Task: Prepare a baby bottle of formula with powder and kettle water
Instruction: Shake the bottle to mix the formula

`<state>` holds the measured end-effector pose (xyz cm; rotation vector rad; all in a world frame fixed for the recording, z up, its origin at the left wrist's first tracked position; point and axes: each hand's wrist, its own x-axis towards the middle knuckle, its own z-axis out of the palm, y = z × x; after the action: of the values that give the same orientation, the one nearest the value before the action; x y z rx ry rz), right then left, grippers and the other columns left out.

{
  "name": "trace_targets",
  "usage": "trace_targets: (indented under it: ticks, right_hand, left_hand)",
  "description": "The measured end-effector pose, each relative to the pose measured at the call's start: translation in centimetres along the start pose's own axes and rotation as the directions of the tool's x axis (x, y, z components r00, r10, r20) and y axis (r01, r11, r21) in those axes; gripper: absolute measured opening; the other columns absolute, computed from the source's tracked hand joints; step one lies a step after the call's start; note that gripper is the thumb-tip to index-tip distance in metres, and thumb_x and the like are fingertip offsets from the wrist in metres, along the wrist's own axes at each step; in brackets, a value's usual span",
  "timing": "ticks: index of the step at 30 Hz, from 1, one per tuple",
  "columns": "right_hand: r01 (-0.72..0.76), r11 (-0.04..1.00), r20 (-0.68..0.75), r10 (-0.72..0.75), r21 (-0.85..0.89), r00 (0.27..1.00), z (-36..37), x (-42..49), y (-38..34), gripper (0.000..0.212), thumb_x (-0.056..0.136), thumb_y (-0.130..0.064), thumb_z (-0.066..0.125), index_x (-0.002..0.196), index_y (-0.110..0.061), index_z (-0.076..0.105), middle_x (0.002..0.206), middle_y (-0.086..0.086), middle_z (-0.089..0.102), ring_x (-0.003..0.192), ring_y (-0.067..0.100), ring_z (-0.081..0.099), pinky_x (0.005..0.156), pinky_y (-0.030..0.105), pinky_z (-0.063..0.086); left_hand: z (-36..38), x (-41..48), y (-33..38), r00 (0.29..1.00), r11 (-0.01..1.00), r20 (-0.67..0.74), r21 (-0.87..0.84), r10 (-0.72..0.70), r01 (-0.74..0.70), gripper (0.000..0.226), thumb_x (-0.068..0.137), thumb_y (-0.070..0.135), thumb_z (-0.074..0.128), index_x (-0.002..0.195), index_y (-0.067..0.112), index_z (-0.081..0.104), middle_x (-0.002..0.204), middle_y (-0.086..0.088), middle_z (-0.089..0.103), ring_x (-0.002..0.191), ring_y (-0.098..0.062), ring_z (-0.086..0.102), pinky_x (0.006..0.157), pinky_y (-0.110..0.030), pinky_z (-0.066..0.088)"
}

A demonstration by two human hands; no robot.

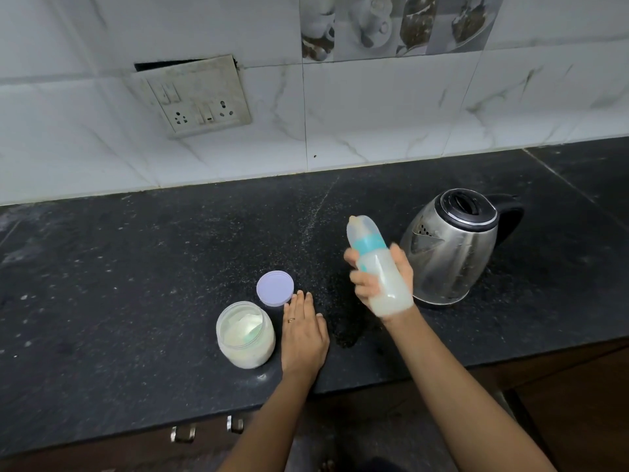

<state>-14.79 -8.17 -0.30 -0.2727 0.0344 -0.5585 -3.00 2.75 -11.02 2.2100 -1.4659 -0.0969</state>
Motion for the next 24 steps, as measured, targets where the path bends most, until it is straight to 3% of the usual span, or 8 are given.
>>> trace_targets:
  ticks: [4,6,9,12,15,19,22,24]
  right_hand:
    - [0.035,0.996,-0.094,-0.043,-0.082,0.995,0.1,0.0,0.0,0.06,0.076,-0.025,0.076,0.123,0.002,0.053,0.11,0.016,0.059,0.075,0.023,0.063,0.062,0.033,0.056]
    - [0.019,0.999,-0.127,-0.013,0.048,0.992,-0.6,0.1,-0.1,0.067,0.074,-0.024,0.079,0.126,0.001,0.047,0.107,0.016,0.059,0.074,0.023,0.064,0.063,0.033,0.056]
    - [0.08,0.992,-0.012,-0.082,-0.1,0.997,-0.4,-0.3,0.5,0.054,0.085,-0.031,0.066,0.123,0.001,0.043,0.109,0.016,0.055,0.073,0.021,0.062,0.061,0.027,0.053]
    - [0.072,0.996,0.008,-0.072,-0.048,0.997,0.6,0.1,0.7,0.057,0.085,-0.027,0.065,0.128,0.004,0.046,0.117,0.017,0.055,0.081,0.024,0.061,0.068,0.032,0.053]
    - [0.12,0.98,-0.126,-0.1,0.16,0.987,-0.4,0.4,0.6,0.067,0.081,-0.023,0.072,0.134,-0.001,0.039,0.121,0.014,0.054,0.088,0.024,0.062,0.081,0.034,0.053]
    - [0.12,0.992,-0.139,-0.125,-0.042,0.982,-0.6,-0.4,0.9,0.059,0.082,-0.023,0.066,0.127,0.002,0.037,0.115,0.015,0.054,0.079,0.022,0.059,0.068,0.03,0.05]
    - [0.139,0.989,-0.22,-0.124,0.053,0.968,-0.3,-0.4,0.8,0.074,0.073,-0.019,0.079,0.135,0.0,0.043,0.117,0.014,0.056,0.085,0.024,0.063,0.072,0.037,0.055]
    - [0.148,0.983,-0.185,-0.127,0.108,0.975,-0.6,-0.2,0.6,0.074,0.071,-0.019,0.081,0.132,0.0,0.044,0.113,0.015,0.057,0.082,0.024,0.063,0.071,0.035,0.056]
  left_hand:
    - [-0.1,0.5,-0.1,1.0,1.0,0.012,0.001,-0.01,0.01,0.057,0.091,0.028,0.025,0.133,-0.002,0.05,0.138,-0.021,0.05,0.133,-0.029,0.043,0.115,-0.04,0.022]
    - [-0.2,0.6,-0.1,1.0,1.0,0.014,0.002,-0.015,0.014,0.058,0.092,0.029,0.024,0.134,-0.002,0.049,0.14,-0.02,0.049,0.135,-0.029,0.041,0.115,-0.04,0.02]
    - [-0.2,0.6,-0.1,1.0,1.0,0.007,0.004,-0.003,0.003,0.056,0.091,0.027,0.026,0.132,-0.002,0.052,0.137,-0.021,0.051,0.132,-0.03,0.045,0.114,-0.041,0.023]
    - [-0.1,0.6,-0.2,1.0,1.0,0.001,0.0,-0.009,0.009,0.057,0.091,0.028,0.026,0.132,-0.003,0.051,0.137,-0.021,0.051,0.132,-0.03,0.044,0.115,-0.041,0.023]
    - [-0.2,0.6,-0.1,1.0,1.0,0.01,0.0,-0.01,0.01,0.059,0.091,0.029,0.023,0.134,-0.002,0.049,0.14,-0.02,0.049,0.135,-0.029,0.041,0.116,-0.04,0.021]
    - [-0.1,0.6,-0.1,1.0,1.0,0.008,0.008,-0.01,0.01,0.056,0.091,0.027,0.026,0.132,-0.002,0.051,0.137,-0.021,0.052,0.132,-0.03,0.044,0.114,-0.041,0.022]
    - [-0.1,0.6,-0.1,1.0,1.0,0.005,0.01,-0.012,0.012,0.056,0.091,0.027,0.027,0.131,-0.003,0.052,0.136,-0.021,0.052,0.132,-0.03,0.045,0.114,-0.042,0.023]
    - [-0.1,0.6,-0.1,1.0,1.0,0.008,0.0,-0.017,0.017,0.056,0.091,0.027,0.027,0.131,-0.003,0.052,0.137,-0.021,0.052,0.132,-0.03,0.045,0.114,-0.041,0.023]
